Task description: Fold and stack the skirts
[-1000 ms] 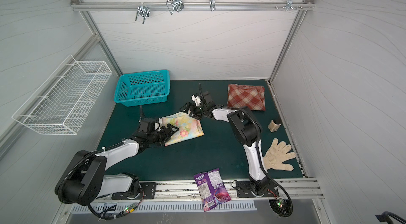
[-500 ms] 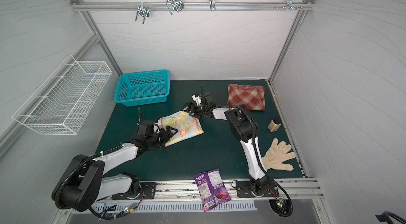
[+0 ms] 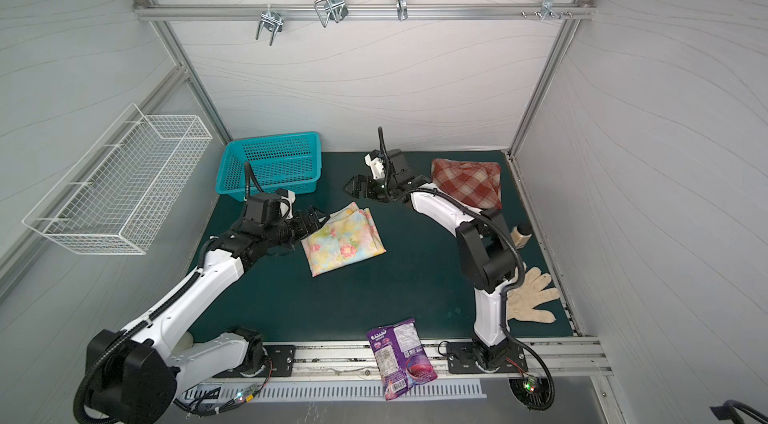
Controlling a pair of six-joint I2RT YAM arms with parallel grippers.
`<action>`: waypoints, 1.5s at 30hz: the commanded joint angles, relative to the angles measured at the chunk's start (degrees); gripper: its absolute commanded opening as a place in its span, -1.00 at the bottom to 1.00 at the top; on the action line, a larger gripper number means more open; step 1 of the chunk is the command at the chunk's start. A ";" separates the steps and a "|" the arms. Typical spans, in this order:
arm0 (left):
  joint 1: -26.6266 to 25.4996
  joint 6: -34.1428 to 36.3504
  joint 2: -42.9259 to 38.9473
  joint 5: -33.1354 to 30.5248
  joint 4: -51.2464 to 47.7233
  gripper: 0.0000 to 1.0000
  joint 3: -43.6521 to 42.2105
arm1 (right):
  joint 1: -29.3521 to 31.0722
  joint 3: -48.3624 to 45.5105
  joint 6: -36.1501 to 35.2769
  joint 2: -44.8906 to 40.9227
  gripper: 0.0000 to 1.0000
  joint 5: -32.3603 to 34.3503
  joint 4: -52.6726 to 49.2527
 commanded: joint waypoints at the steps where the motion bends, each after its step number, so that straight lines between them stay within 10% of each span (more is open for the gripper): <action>1: 0.28 4.27 -1.05 -10.31 -13.82 0.96 3.12 | 1.16 -1.15 -9.25 -1.18 0.99 12.34 -13.99; 34: 4.06 2.68 -9.89 -13.63 -13.09 0.96 -8.14 | 4.88 -12.77 -10.77 8.68 0.83 6.98 -3.69; 45: 4.29 2.84 -10.19 -12.96 -12.63 0.96 -8.53 | 5.14 -11.33 -8.98 12.27 -0.27 5.28 -3.69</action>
